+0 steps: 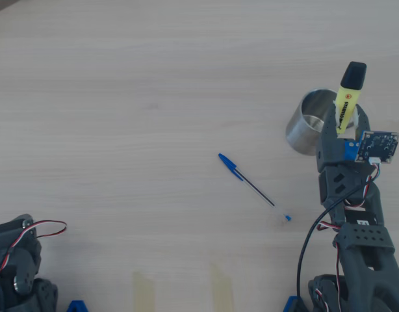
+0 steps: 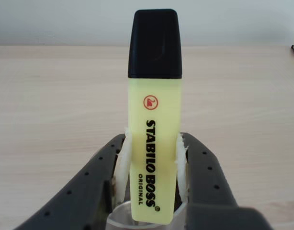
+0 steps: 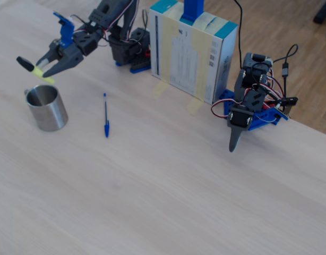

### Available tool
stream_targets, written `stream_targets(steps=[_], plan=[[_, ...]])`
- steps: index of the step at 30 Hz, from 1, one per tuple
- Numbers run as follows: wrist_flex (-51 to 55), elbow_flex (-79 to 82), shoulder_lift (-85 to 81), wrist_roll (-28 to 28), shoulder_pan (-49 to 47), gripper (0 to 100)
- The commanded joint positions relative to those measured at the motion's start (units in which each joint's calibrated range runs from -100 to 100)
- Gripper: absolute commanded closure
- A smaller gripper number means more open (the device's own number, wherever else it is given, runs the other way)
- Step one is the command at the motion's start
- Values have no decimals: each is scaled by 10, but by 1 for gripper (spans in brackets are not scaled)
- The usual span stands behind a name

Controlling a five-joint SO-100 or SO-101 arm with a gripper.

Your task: Grab the yellow pen and put it in the silver cup.

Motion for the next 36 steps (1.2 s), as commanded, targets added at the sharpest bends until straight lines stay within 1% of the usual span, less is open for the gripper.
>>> stream_targets(steps=[1,36], plan=[[-11,-28,1,2,-4,93],[-11,-216,232,2,-3,93]])
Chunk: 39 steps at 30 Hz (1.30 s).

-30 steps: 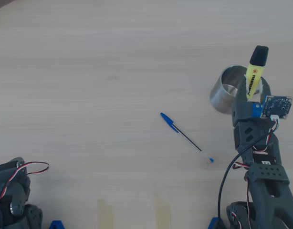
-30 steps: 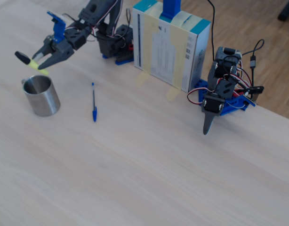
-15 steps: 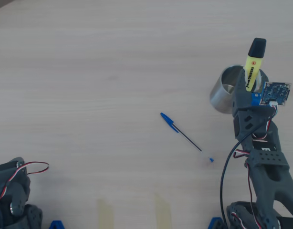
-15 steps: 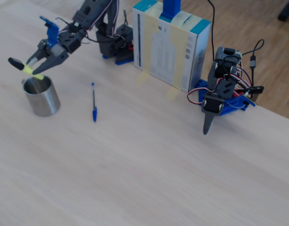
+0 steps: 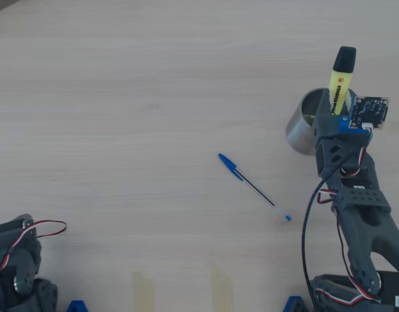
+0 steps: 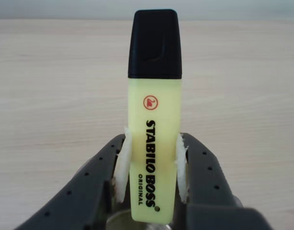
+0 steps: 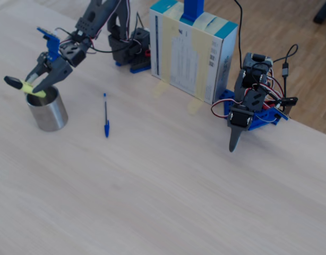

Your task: Grab the yellow pen and put it in the silver cup.

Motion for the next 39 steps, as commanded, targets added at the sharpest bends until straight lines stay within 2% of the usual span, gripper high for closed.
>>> stream_targets(steps=[1,39], plan=[[-11,-38,5,0,-3,93],[-15,-35,74,0,3,92]])
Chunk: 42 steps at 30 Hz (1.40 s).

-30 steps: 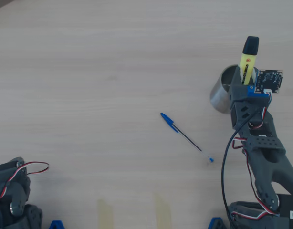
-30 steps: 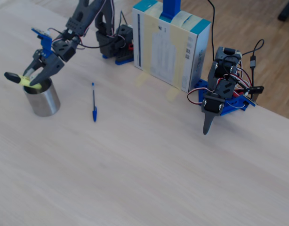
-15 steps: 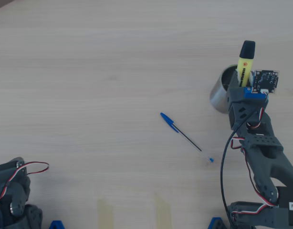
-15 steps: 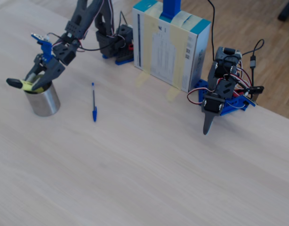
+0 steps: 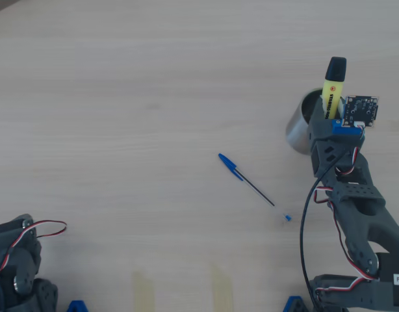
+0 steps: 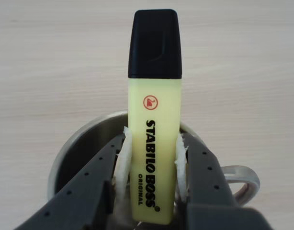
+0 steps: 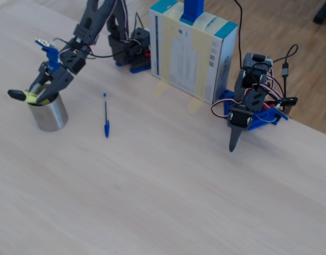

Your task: Grab the yellow pen and put it in the silver cup.

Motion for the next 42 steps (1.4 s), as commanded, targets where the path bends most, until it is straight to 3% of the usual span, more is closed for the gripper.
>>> stream_targets(steps=[1,8,11,26,42], plan=[[-3,-23,-2,0,3,92],[-4,-23,-4,27,-3,70],[-4,-25,-9,26,-5,65],[21,-24,-28,-11,-4,64],[222,-4,-220,-14,-17,58]])
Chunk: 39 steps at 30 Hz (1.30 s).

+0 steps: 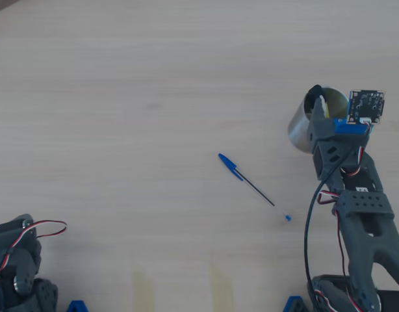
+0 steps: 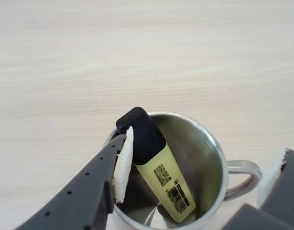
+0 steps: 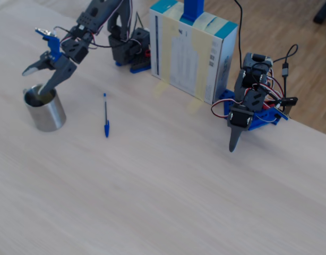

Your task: Grab the yellow pen and put it in the silver cup.

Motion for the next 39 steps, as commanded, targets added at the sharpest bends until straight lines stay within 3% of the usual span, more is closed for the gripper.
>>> stream_targets(steps=[1,24,39], plan=[[38,2,-67,-11,0,58],[193,26,-258,-23,-27,58],[198,199,-470,-23,-27,58]])
